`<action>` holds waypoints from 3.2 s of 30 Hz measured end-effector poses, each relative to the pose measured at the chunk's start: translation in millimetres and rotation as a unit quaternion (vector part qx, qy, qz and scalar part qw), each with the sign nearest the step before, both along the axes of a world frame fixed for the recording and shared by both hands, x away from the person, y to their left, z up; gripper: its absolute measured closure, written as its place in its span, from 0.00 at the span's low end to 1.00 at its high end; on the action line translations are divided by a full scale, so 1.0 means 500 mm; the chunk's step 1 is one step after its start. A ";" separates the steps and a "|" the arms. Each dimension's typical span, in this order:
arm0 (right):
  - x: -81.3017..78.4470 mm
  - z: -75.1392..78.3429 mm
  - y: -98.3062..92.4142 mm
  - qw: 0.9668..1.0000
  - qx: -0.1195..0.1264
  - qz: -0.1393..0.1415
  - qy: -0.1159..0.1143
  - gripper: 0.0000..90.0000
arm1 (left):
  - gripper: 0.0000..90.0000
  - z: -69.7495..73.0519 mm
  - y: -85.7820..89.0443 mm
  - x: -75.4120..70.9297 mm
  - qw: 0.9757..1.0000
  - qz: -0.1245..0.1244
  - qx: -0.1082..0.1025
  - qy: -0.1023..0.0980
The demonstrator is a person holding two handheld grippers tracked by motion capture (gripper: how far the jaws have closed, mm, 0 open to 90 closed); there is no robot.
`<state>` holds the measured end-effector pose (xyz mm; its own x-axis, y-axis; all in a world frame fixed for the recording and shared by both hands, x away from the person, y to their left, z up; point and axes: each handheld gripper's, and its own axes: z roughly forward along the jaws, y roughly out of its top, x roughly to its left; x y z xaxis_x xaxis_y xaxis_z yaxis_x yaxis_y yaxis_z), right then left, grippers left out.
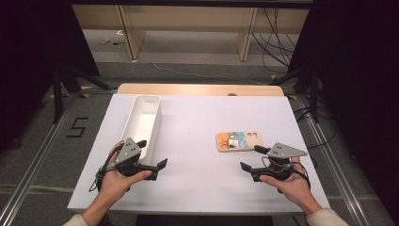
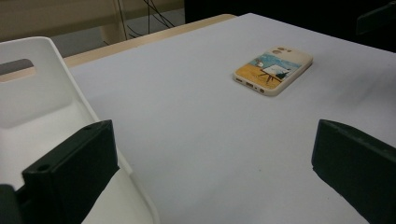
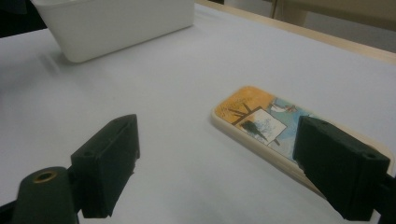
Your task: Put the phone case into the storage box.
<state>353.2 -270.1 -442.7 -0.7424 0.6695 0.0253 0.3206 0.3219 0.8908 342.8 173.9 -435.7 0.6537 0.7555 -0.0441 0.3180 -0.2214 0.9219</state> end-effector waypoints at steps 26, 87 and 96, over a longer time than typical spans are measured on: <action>0.108 0.016 0.066 0.996 -0.066 -0.033 0.039 1.00 | 0.00 -0.001 -0.001 -0.002 1.000 0.000 -0.002 0.001; 0.347 -0.062 0.218 0.964 -0.175 -0.102 0.170 1.00 | 0.00 -0.002 -0.001 -0.004 1.000 -0.002 -0.001 0.001; 0.323 -0.052 0.213 0.958 -0.199 -0.061 0.196 1.00 | 0.00 -0.003 -0.001 -0.004 1.000 -0.002 0.001 0.002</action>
<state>514.8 -163.6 -468.6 -0.6437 0.7652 0.0111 0.6624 0.5498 0.5088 340.9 173.4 -437.0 0.6564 0.7530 -0.0450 0.3204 -0.2243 0.9203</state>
